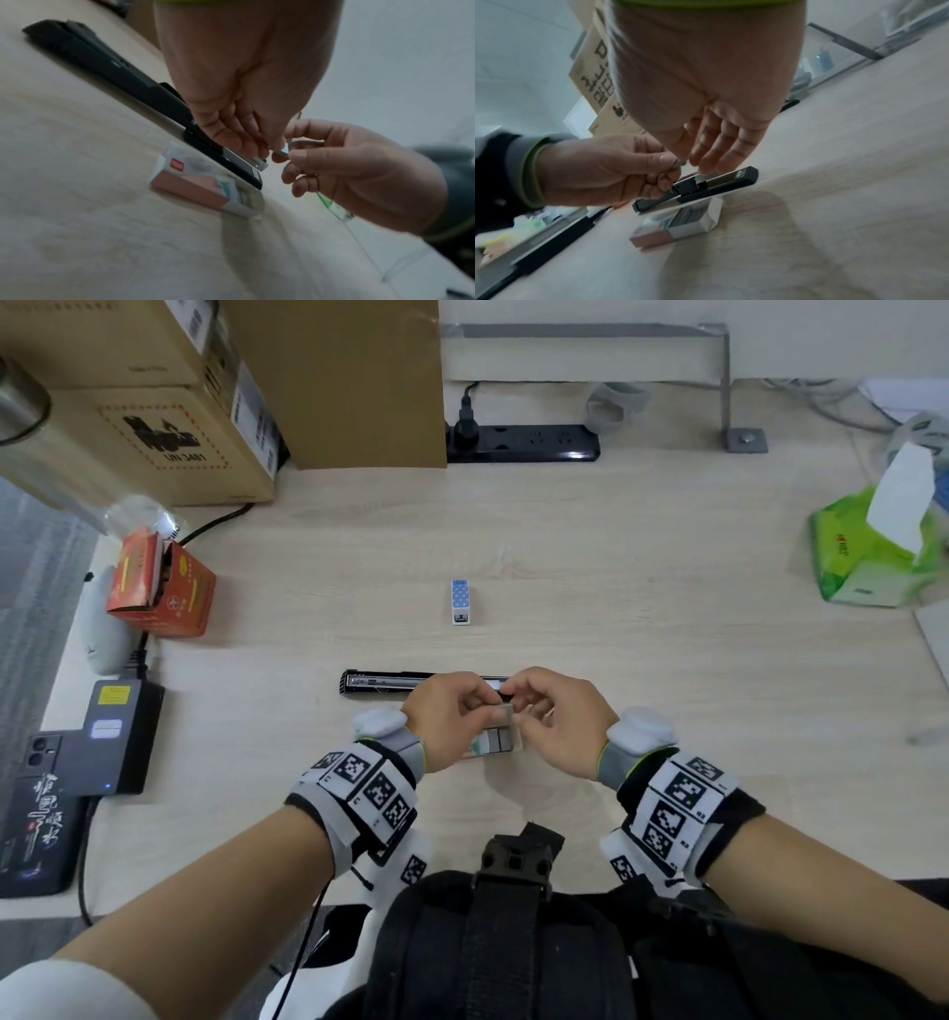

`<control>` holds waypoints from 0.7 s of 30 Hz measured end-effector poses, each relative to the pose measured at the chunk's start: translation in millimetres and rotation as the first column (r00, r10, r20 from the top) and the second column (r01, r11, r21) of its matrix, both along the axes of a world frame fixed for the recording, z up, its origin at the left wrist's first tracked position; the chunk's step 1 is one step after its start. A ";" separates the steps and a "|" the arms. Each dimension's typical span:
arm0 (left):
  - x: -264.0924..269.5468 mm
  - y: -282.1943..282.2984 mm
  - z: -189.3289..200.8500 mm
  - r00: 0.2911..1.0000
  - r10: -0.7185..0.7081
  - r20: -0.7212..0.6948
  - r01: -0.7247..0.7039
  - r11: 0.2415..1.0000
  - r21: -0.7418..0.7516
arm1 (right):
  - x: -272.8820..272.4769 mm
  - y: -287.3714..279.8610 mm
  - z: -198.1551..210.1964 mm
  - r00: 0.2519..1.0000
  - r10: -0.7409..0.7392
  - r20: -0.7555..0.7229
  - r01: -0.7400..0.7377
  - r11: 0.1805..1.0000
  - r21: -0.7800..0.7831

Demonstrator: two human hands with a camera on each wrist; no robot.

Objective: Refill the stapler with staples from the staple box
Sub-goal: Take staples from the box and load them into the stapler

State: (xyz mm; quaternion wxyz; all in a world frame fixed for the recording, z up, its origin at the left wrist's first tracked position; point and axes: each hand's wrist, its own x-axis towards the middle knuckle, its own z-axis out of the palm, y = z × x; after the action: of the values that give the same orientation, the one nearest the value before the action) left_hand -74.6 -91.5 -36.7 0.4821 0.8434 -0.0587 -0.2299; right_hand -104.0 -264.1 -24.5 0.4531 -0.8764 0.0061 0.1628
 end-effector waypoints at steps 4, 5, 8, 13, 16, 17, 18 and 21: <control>3.7 -3.4 1.8 0.996 0.045 -0.082 -0.049 0.997 -0.053 | 2.4 3.4 -2.4 0.994 0.038 0.101 -0.029 0.996 -0.084; 4.3 -3.9 2.4 0.996 0.053 -0.076 -0.058 0.997 -0.053 | 4.2 3.1 -3.8 0.992 0.032 0.120 -0.020 0.994 -0.105; 7.7 -1.8 3.0 0.994 0.055 0.094 -0.061 0.996 0.061 | 12.4 -2.2 -7.3 0.979 0.019 0.201 0.018 0.983 -0.181; 19.3 8.8 -3.6 0.917 -0.184 0.353 0.030 0.916 0.399 | 27.9 -7.5 -13.4 0.991 0.026 0.128 0.014 0.953 -0.303; 24.6 10.3 -9.5 0.917 -0.257 0.304 0.076 0.863 0.500 | 30.2 -4.2 -14.8 0.995 0.055 0.088 -0.025 0.948 -0.317; 25.5 10.3 -11.1 0.918 -0.264 0.297 0.080 0.855 0.512 | 30.6 -3.3 -15.5 0.995 0.062 0.082 -0.032 0.946 -0.323; 25.9 9.7 -12.2 0.918 -0.268 0.291 0.083 0.849 0.521 | 30.7 -2.8 -15.7 0.994 0.065 0.084 -0.034 0.944 -0.329; 27.2 7.8 -14.9 0.922 -0.273 0.276 0.088 0.840 0.535 | 32.4 -1.4 -16.6 0.995 0.061 0.079 -0.032 0.942 -0.335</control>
State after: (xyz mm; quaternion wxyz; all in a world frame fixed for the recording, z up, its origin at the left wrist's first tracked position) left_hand -47.4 -83.7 -51.7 0.1981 0.9582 -0.1583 -0.1327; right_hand -71.6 -265.5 -41.1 0.2941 -0.9467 -0.0071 0.1313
